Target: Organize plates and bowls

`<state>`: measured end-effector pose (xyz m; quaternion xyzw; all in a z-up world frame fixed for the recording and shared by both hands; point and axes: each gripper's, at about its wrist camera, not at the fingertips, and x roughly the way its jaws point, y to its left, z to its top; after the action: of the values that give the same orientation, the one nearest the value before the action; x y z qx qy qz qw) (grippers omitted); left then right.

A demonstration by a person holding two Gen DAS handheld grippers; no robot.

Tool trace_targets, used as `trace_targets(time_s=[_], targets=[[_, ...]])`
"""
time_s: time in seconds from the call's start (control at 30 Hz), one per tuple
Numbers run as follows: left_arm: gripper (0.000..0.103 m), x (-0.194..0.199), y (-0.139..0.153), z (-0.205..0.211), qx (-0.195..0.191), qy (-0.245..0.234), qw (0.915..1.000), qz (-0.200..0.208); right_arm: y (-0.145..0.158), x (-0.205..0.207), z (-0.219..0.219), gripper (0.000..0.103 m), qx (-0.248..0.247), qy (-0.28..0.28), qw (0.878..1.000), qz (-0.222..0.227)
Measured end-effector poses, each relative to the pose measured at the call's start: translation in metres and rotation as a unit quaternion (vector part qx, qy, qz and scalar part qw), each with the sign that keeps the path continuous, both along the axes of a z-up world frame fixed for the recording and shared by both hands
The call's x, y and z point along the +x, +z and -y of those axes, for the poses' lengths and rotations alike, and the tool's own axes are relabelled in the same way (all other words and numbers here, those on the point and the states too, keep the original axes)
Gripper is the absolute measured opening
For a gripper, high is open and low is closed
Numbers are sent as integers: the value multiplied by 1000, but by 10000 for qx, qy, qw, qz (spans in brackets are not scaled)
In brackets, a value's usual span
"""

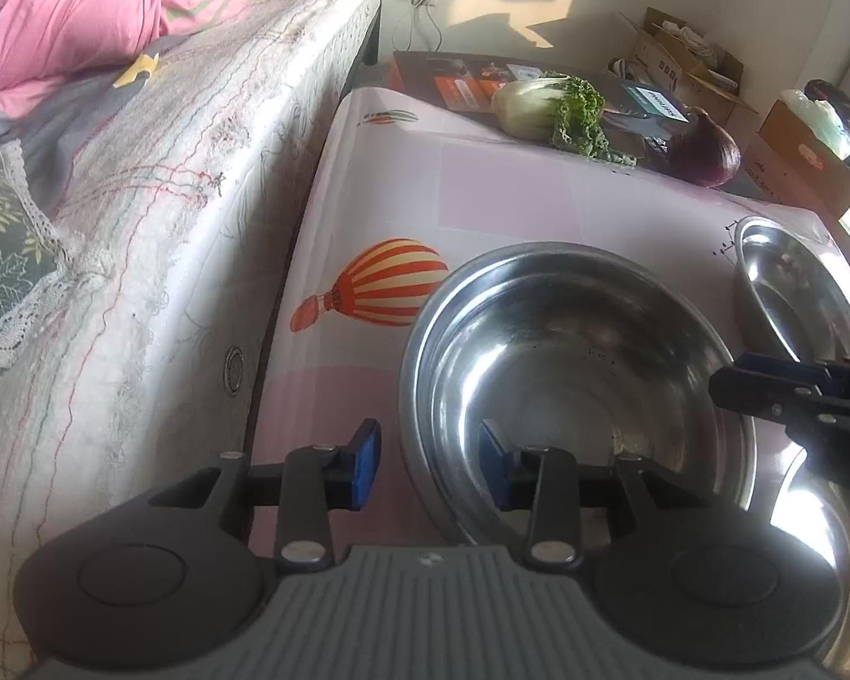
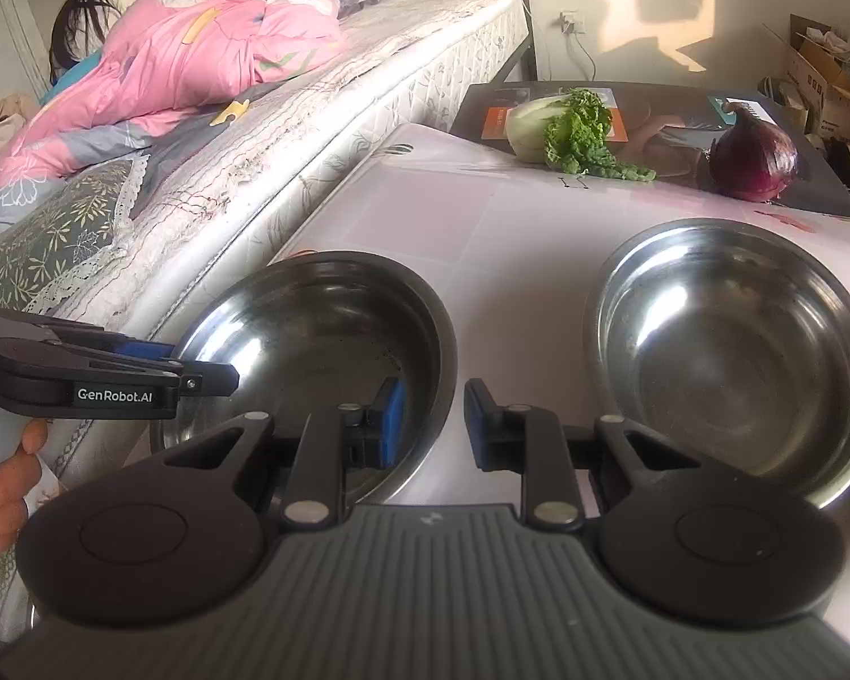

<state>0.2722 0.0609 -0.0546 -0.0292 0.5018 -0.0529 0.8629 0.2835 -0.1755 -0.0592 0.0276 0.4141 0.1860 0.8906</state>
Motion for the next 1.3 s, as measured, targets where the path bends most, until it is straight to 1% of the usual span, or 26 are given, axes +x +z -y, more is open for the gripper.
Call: trace_targets(time_s=[0.03, 0.17, 0.3, 0.47, 0.77, 1.3], targets=[[27, 1, -1, -1, -69, 20, 9999, -79, 0, 1, -1, 22, 26, 14, 10000, -5], [27, -2, -1, -3, -107, 68, 9998, -146, 0, 0, -5, 22, 23, 34, 10000, 47], [27, -10, 2, -3, -207, -38, 9996, -198, 3, -4, -2, 22, 7, 50, 10000, 57], [27, -15, 1, 1, -181, -153, 9994, -237, 4, -6, 1, 22, -10, 50, 10000, 63], [26, -12, -5, 5, -105, -178, 9992, -343, -3, -6, 2, 22, 64, 43, 10000, -50], [27, -18, 3, 14, 219, -266, 9994, -8, 6, -7, -2, 22, -87, 47, 9998, 155]])
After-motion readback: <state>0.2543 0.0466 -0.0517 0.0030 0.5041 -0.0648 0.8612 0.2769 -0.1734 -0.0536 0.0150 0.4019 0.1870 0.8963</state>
